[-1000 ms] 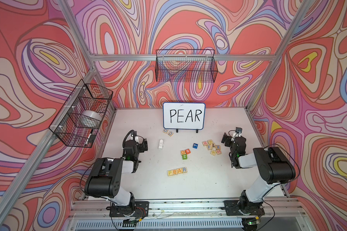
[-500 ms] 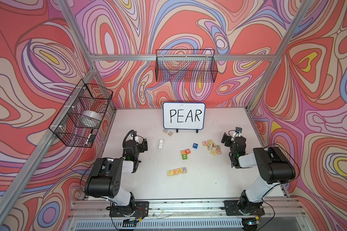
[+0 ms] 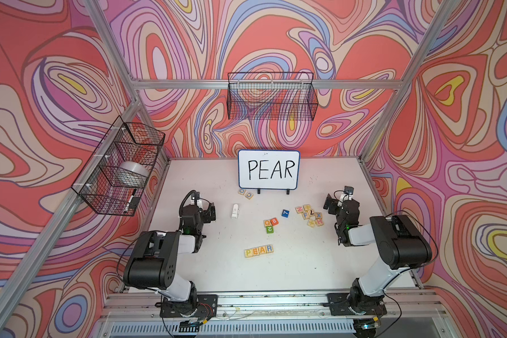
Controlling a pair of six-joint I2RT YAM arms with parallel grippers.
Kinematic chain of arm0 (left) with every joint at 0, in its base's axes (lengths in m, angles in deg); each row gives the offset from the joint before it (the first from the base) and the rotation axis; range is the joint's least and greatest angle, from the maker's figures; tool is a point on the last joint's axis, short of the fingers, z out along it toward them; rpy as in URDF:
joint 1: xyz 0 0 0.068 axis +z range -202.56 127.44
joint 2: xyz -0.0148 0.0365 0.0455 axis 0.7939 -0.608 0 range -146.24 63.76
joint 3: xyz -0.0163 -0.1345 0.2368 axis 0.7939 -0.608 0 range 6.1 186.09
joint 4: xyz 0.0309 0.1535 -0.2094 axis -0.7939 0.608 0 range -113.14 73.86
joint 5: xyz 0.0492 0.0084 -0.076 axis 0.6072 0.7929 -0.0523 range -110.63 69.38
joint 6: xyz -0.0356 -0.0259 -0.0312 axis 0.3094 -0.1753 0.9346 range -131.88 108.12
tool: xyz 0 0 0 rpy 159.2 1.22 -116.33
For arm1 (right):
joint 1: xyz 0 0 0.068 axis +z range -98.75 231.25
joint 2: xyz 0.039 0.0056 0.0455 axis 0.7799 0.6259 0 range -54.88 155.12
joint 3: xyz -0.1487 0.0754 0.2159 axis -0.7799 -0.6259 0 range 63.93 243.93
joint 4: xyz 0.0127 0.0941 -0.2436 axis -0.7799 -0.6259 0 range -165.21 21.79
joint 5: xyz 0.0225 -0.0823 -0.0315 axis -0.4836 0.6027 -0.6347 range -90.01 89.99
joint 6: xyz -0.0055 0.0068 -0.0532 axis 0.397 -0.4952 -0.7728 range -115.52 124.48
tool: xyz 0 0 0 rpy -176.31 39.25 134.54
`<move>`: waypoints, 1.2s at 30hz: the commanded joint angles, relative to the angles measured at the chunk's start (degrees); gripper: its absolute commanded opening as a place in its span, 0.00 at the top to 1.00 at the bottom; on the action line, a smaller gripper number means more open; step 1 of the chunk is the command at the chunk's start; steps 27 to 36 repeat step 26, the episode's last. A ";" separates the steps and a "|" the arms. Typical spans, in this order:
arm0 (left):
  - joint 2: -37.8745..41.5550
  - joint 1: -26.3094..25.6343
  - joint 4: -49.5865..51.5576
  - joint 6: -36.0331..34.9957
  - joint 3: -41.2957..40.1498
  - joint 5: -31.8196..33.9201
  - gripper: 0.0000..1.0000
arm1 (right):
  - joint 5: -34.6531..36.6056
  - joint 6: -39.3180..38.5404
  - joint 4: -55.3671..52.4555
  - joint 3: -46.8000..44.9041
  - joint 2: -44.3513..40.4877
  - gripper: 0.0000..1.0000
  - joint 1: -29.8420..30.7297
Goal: Spell the uppercase word “pear” with letter blocks
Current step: Reset both arms
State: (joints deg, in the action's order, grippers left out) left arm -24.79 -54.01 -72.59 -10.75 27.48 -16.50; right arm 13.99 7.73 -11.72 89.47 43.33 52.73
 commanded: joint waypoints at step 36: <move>0.39 0.27 -1.33 0.00 0.12 0.19 0.00 | -0.45 -0.25 0.67 0.30 -0.04 0.02 -0.16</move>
